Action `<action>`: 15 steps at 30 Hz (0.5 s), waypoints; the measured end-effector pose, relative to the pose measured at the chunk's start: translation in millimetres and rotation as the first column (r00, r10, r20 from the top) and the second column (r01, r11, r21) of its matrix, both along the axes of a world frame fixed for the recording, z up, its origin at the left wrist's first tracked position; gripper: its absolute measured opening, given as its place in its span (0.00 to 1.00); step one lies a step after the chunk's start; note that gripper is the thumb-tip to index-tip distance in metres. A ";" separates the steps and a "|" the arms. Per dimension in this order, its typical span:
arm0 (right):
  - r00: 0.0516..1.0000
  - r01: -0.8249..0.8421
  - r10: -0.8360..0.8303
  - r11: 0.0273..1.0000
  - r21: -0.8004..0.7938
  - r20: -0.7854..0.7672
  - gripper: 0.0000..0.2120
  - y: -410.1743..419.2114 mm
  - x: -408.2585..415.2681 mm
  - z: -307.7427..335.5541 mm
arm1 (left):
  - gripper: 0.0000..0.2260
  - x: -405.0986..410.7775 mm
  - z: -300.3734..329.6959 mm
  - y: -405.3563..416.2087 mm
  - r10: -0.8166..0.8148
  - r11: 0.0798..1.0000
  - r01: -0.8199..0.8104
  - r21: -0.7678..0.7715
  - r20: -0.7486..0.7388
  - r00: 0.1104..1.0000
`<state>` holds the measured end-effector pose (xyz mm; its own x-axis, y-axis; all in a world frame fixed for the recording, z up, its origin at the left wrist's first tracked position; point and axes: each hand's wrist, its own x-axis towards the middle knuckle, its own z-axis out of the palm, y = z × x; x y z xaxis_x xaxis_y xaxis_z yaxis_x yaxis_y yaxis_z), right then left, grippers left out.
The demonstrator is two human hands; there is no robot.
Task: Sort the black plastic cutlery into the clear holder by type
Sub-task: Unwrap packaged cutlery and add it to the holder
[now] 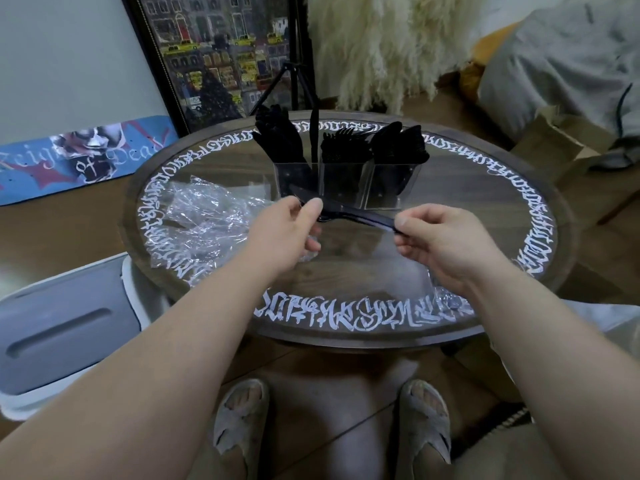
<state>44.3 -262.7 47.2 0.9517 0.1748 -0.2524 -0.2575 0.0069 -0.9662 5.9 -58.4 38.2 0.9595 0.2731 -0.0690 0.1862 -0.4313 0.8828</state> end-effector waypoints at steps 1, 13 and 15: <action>0.998 -0.061 0.061 0.996 -0.059 0.012 0.06 -0.2 -1.5 0.6 | 0.13 2.2 0.7 -2.2 0.034 0.995 -0.032 -0.090 0.018 0.999; 0.841 -0.224 0.481 0.726 -0.650 0.247 0.17 17.5 -4.4 -10.0 | 0.08 7.8 1.4 -18.6 -0.045 0.993 0.032 0.114 0.115 0.992; 0.837 -0.164 0.424 0.797 -0.581 0.347 0.17 25.9 -4.3 -9.6 | 0.06 6.5 0.6 -23.5 -0.097 0.982 0.073 0.176 0.134 0.986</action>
